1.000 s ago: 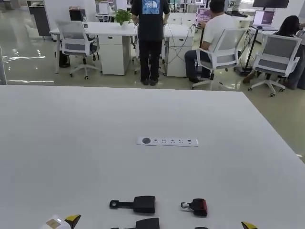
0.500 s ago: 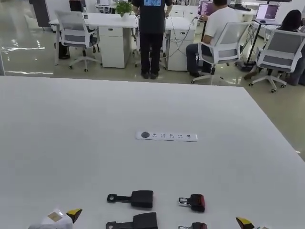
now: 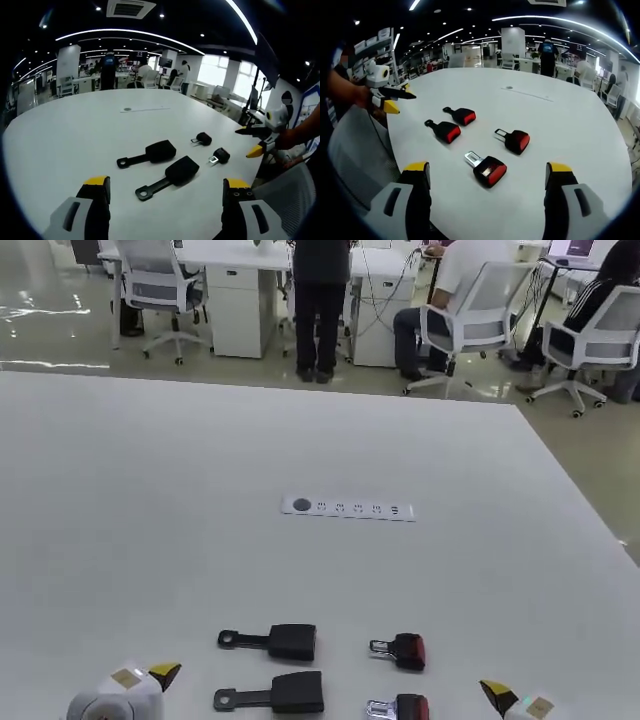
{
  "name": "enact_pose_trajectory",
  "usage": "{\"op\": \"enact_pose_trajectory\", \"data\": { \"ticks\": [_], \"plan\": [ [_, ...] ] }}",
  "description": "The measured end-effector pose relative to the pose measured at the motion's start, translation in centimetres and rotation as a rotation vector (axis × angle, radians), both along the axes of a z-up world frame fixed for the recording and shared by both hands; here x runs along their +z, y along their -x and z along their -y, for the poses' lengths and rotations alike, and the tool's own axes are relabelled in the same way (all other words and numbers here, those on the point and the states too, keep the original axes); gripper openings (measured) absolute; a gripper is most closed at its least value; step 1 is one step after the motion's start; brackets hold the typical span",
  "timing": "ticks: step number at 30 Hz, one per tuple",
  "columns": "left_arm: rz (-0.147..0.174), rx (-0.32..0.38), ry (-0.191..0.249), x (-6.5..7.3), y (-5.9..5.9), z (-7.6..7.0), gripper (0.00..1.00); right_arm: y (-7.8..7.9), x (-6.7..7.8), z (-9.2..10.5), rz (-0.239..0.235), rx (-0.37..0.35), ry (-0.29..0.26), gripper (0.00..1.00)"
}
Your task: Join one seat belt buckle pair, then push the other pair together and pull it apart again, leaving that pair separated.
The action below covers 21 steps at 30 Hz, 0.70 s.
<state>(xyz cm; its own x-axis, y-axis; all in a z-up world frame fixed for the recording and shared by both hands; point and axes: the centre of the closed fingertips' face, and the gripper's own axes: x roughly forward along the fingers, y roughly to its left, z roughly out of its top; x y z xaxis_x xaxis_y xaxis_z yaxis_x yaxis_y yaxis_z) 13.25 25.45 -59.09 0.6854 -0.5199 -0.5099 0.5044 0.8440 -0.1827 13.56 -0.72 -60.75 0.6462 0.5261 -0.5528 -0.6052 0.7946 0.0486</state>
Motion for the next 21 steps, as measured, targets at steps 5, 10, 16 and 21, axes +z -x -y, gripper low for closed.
{"op": "enact_pose_trajectory", "data": {
  "ticks": [5,10,16,21],
  "plan": [
    [-0.007,-0.004,-0.003,-0.3,-0.2,0.0,0.96,-0.4,-0.4,-0.5,-0.006,0.023,0.007,0.94],
    [-0.018,-0.019,-0.013,-0.7,-0.5,0.5,0.95,-0.6,-0.9,-1.1,-0.020,0.049,0.010,0.94],
    [-0.017,-0.051,-0.030,-1.3,-0.8,0.7,0.93,-1.0,-1.5,-1.6,-0.031,0.077,0.017,0.93],
    [-0.032,-0.069,-0.034,-1.9,-1.3,1.3,0.92,-1.2,-2.0,-2.0,-0.046,0.105,0.028,0.92]
  ]
}}
